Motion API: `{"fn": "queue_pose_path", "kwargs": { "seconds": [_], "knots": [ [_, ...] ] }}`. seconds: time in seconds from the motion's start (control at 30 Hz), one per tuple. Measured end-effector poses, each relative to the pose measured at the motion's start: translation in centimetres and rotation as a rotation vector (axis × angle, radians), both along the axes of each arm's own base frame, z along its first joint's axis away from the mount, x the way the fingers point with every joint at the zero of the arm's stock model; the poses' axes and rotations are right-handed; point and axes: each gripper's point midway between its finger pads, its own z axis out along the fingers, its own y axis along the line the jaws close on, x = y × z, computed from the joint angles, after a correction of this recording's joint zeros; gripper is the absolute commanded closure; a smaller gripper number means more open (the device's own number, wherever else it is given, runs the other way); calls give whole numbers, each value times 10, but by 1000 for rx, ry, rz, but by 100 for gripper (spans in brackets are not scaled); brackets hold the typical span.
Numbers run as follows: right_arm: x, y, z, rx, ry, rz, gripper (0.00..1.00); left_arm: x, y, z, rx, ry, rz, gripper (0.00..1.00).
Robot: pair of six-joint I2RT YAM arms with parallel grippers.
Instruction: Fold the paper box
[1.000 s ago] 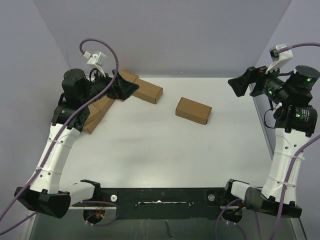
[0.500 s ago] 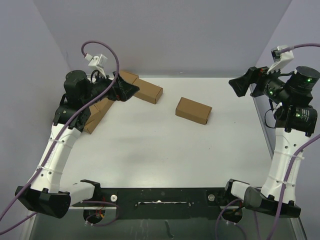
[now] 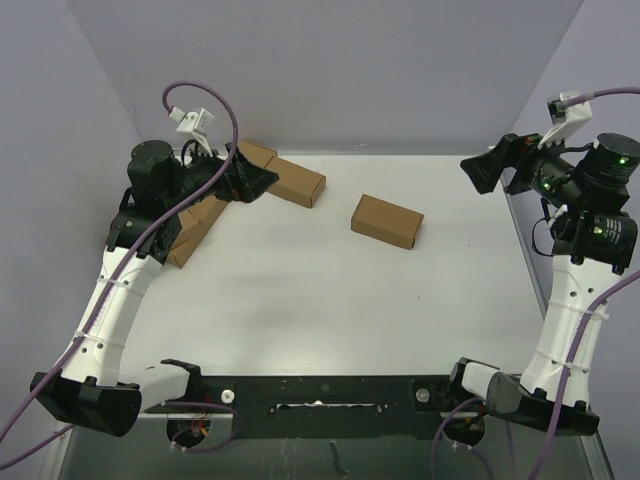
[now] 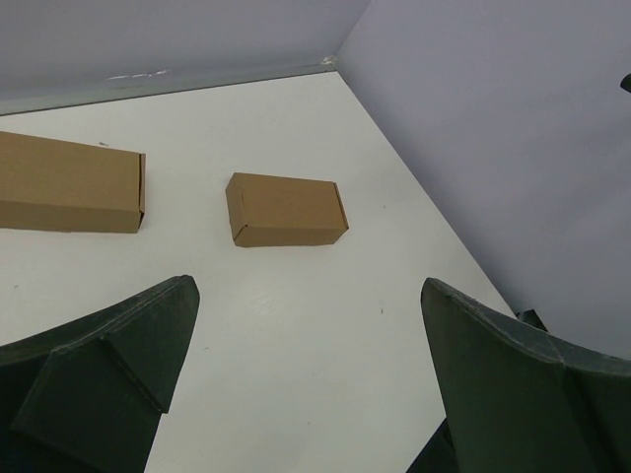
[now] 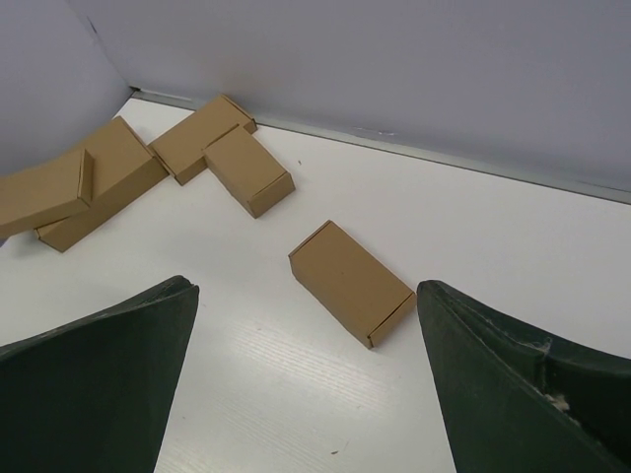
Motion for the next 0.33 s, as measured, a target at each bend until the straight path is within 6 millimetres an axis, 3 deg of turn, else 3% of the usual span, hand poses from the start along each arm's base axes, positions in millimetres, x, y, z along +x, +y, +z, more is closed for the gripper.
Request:
{"fn": "queue_pose_path", "kwargs": {
  "seconds": [0.33],
  "knots": [
    [2, -2, -2, 9, 9, 5, 2, 0, 0, 0, 0, 0, 0, 2]
  ]
}}
